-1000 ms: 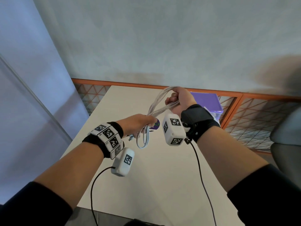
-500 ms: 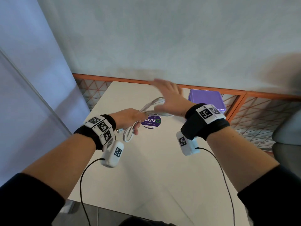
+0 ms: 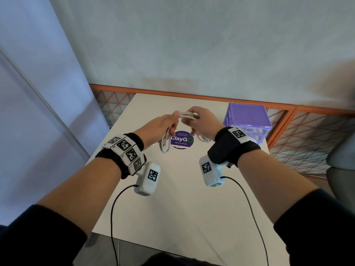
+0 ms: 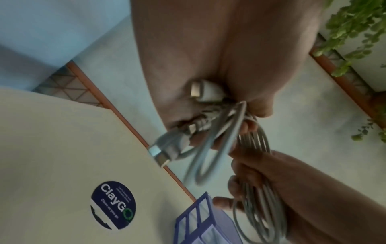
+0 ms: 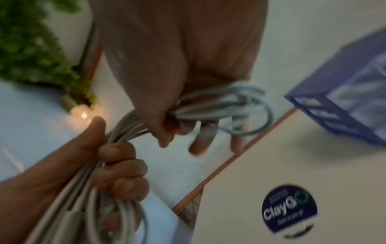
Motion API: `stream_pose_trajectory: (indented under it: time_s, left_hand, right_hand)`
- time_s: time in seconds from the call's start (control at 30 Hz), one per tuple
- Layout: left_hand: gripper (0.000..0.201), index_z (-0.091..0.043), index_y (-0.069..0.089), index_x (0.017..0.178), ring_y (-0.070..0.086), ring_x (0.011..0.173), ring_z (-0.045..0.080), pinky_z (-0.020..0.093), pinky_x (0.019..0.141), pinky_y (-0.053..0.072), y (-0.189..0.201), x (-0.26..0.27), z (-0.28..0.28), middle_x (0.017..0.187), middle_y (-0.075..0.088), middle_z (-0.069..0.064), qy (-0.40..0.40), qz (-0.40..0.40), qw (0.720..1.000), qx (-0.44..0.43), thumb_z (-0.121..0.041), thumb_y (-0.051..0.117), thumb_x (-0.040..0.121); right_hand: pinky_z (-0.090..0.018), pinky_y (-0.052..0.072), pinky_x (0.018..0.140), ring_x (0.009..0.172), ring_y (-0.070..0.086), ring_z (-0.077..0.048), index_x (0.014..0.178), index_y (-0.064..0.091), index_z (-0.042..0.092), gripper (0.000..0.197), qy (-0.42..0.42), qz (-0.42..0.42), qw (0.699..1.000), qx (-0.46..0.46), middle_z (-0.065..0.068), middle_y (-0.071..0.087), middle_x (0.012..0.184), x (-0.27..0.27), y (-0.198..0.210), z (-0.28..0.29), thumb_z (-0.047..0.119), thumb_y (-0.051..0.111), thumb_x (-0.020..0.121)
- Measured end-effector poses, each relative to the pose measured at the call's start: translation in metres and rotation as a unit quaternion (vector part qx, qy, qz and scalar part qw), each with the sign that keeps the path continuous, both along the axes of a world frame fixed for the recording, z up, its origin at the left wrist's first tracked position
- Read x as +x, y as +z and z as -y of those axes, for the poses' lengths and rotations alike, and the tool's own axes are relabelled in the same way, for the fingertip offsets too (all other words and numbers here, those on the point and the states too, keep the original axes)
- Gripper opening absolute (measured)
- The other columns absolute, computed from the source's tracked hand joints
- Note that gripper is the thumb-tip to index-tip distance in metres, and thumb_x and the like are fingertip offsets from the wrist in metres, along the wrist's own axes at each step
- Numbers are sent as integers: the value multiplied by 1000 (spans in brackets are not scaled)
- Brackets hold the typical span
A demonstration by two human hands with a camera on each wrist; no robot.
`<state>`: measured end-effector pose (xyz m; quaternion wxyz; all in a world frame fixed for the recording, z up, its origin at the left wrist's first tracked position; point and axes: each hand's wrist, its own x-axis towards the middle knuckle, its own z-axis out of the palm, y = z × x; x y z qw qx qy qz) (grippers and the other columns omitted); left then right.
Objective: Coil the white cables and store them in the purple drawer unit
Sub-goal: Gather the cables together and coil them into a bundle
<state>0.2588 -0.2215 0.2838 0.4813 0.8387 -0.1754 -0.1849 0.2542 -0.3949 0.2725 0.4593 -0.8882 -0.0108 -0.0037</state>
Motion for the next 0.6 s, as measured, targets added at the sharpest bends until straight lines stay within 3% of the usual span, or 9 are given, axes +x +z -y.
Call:
stream_pose_trajectory:
  time_s: [0.07,0.17,0.23,0.27,0.33,0.4,0.5,0.6]
  left_hand:
    - [49,-18,51,86,45,68,14,28,66,37,2,-1,0,81,52,0,-10,-3,1000,-4,-61,28,94]
    - [45,-17,51,82,47,56,8,22,60,42,3,0,3,75,45,-1,-13,-50,997,-62,-54,32,97]
    - [45,-13,57,90,58,53,3,17,52,47,6,-1,6,72,57,0,3,-119,985,-128,-49,32,99]
    - [50,-9,62,102,67,65,6,18,57,51,5,-1,6,81,67,2,-1,-152,975,-159,-48,31,99]
    - [60,-3,59,123,69,99,17,25,76,56,1,-1,5,113,70,12,-3,-196,959,-204,-49,30,99]
    - [62,-3,55,130,62,113,27,35,90,55,-2,-4,5,130,60,21,16,-234,943,-236,-51,32,98]
    - [62,-3,50,134,55,122,35,42,99,50,-8,-5,5,138,51,27,22,-269,921,-281,-51,32,97]
    - [52,-13,57,122,60,114,31,44,95,52,-10,-7,7,136,53,22,13,-277,908,-313,-51,30,98]
  right_hand:
    - [-24,44,44,48,49,-17,95,58,10,15,-16,-34,996,76,-1,55,60,-3,-2,0,21,66,89]
    - [-28,42,49,48,42,-18,90,57,8,7,-4,-112,969,220,0,49,51,-10,-5,-2,7,63,86]
    - [-32,42,57,55,45,-20,90,60,8,9,27,-147,942,299,-5,53,60,-16,-4,-7,10,64,83]
    - [-34,43,62,61,49,-23,93,62,9,13,53,-156,933,320,-12,57,71,-19,-3,-11,15,67,83]
    - [-41,48,76,77,57,-29,100,65,10,23,99,-145,930,323,-18,63,90,-23,-4,-21,22,73,82]
    - [-45,53,87,84,64,-28,104,66,3,34,91,-110,949,282,-22,69,95,-24,-4,-28,21,79,78]
    - [-50,55,88,82,68,-29,106,63,-1,52,39,-84,969,228,-25,71,100,-22,-10,-32,24,86,67]
    - [-54,55,87,91,70,-37,111,62,5,66,-8,-90,967,237,-22,72,100,-22,-17,-35,30,89,57]
